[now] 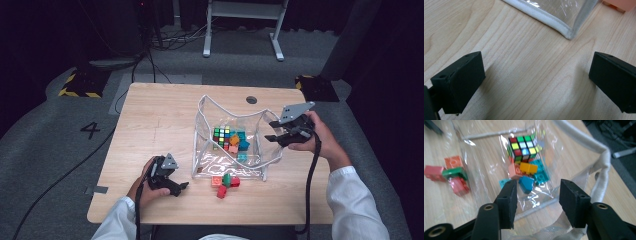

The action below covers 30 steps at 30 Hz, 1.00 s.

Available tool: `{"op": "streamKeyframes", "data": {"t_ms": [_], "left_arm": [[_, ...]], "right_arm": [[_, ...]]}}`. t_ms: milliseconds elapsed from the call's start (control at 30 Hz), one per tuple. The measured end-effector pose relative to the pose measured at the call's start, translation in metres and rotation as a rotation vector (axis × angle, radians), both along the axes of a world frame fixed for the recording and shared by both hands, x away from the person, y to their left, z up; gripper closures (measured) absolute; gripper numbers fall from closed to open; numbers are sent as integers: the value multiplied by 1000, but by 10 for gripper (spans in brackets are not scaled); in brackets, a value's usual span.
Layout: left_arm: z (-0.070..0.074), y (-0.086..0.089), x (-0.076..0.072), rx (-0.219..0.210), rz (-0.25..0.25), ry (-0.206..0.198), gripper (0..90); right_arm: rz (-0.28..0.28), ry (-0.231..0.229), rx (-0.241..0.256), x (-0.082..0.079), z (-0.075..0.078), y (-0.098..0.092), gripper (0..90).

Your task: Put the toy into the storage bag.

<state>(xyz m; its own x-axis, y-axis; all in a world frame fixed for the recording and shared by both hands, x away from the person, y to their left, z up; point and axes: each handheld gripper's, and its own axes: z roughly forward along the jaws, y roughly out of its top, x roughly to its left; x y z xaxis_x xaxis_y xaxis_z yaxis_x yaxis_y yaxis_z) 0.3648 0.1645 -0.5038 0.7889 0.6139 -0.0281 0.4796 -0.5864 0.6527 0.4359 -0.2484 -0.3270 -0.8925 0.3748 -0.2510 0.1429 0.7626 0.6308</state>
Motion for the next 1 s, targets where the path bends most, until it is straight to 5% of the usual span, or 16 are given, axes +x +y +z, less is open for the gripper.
{"op": "streamKeyframes", "data": {"t_ms": [233, 567, 1000], "left_arm": [[0, 0, 0, 1, -3, -3, 4], [0, 0, 0, -1, 0, -1, 4], [0, 0, 0, -1, 0, -1, 4]], "right_arm": [[-17, -88, 119, -19, 7, -16, 355], [-155, -184, 232, -43, 13, -62, 303], [-232, -133, 275, -52, -27, -91, 311]]}}
